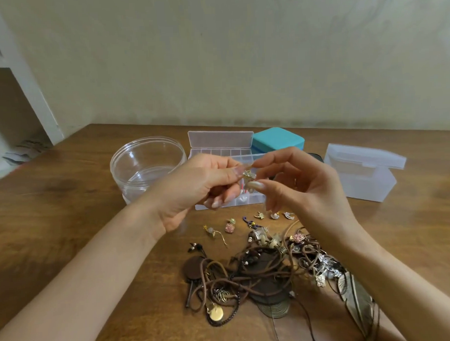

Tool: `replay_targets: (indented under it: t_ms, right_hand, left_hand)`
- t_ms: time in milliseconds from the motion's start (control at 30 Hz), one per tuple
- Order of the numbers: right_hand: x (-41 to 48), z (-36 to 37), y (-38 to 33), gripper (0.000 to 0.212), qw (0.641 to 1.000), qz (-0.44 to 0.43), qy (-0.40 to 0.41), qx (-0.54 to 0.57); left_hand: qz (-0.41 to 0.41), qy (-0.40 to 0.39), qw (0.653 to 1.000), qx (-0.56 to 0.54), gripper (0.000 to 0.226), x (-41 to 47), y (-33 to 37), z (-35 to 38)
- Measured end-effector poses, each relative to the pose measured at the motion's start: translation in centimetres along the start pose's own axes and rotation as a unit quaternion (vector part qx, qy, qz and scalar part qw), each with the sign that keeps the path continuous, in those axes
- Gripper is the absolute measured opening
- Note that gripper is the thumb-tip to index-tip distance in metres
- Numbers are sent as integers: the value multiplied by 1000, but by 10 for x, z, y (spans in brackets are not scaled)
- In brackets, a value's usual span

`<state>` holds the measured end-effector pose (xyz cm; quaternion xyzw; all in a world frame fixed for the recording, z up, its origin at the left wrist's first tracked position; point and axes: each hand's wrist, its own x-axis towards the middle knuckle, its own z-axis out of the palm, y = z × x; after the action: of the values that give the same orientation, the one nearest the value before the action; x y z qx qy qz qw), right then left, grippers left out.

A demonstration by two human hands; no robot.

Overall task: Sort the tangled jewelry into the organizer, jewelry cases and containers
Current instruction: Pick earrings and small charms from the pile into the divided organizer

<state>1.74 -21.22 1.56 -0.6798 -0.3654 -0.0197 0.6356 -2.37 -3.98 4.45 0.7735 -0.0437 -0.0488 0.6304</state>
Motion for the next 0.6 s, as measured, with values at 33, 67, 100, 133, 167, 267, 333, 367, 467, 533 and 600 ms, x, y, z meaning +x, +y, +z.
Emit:
replay_targets:
  t_ms: [33,67,100,133,167,267,333,367,467,533,600]
  right_hand:
    - [-1,0,1,21,1000,-17,7,-17]
    - [-3,1,2,21,999,-33,14,-33]
    - [-4,1,3,20,997,-50,24,-51]
    - [-5,2,3,20,995,-65,35,-68]
    - [-5,2,4,19,993,-79,47,-80]
    - [-6,4,5,12,985,-112,76,-110]
    - [-7,4,5,10,983,-112,91,-112]
    - [-7,3,4,9,984,-107,95,-107]
    - [-5,1,0,9,990,-73,101,-64]
    - [-3,-1,-2,8,994,-23,103,-4]
    - [-1,-4,-3,6,992,32,103,60]
  left_hand:
    - [3,-3,1000,0,22,0,0,2]
    - [6,-5,1000,-1,24,0,0,3]
    - [9,-6,1000,-3,27,-1,0,5]
    - [11,-6,1000,-5,29,-1,0,6]
    - [13,-5,1000,-8,30,-1,0,7]
    - [13,-2,1000,-11,32,-1,1,8]
    - [13,-2,1000,-13,31,-1,1,9]
    - [13,-1,1000,-16,29,-1,1,10]
    - [15,9,999,-29,30,-1,2,10]
    - [25,16,999,-28,35,-2,4,10]
    - [44,20,999,-22,35,-2,4,11]
